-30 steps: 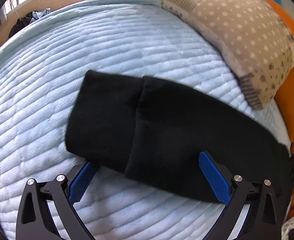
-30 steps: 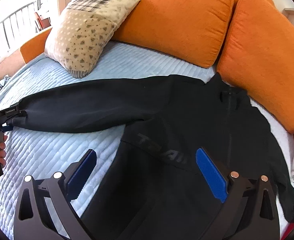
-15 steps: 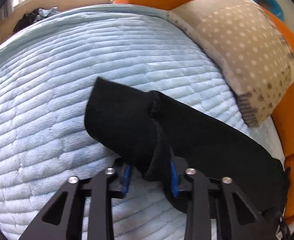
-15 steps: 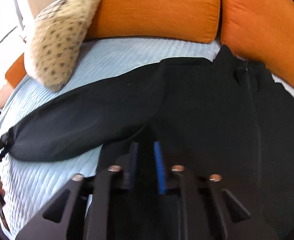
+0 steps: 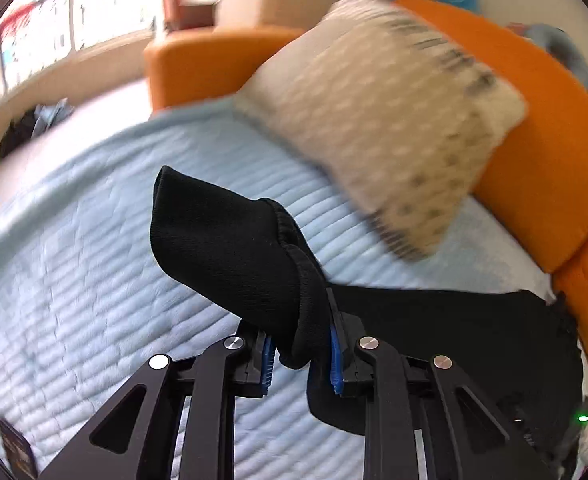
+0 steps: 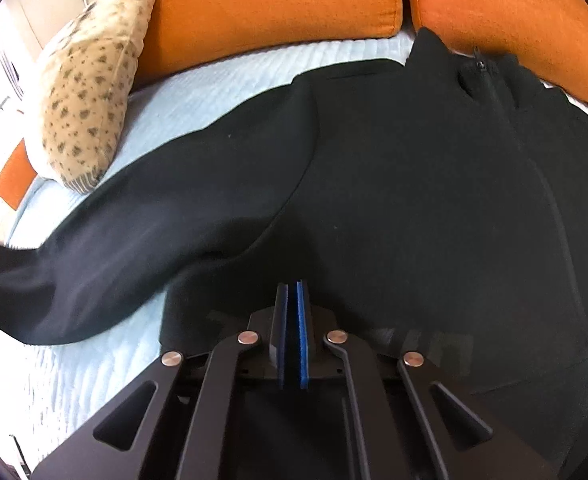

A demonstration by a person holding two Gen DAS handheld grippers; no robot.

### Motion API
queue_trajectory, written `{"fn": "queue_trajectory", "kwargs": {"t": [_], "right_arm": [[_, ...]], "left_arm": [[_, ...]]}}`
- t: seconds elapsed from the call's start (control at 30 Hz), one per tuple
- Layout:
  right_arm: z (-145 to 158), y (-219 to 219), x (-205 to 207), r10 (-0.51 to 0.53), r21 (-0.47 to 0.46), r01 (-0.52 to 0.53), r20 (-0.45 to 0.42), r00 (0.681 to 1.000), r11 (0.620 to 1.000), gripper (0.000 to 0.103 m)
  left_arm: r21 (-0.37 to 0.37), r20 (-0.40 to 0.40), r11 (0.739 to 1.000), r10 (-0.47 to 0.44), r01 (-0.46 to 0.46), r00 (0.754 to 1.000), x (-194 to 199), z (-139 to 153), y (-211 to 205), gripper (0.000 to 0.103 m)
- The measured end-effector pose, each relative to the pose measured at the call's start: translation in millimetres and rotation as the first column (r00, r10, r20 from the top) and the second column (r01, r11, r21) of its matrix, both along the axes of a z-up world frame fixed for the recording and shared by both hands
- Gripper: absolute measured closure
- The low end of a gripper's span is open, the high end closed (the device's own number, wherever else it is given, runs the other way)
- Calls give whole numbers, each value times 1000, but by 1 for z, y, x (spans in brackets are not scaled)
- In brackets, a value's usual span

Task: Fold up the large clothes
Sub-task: 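Lift the sleeve with the left tool and fold it across the jacket body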

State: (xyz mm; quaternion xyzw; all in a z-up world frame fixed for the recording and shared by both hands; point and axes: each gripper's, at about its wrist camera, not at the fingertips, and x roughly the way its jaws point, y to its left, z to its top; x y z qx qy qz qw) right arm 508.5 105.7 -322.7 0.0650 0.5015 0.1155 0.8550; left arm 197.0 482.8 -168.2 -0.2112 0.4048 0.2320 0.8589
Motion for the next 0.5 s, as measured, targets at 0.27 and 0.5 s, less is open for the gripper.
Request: {"fn": "queue_trajectory", "kwargs": {"t": [0.27, 0.5], "right_arm": [[-5, 32, -29, 90, -252, -43, 179, 980, 967, 98], [-10, 42, -37, 112, -346, -26, 231, 966, 938, 98]], "left_arm": [[132, 94, 962, -251, 238, 963, 59, 100, -107, 78], [249, 146, 856, -496, 454, 856, 118, 164, -270, 78]]}}
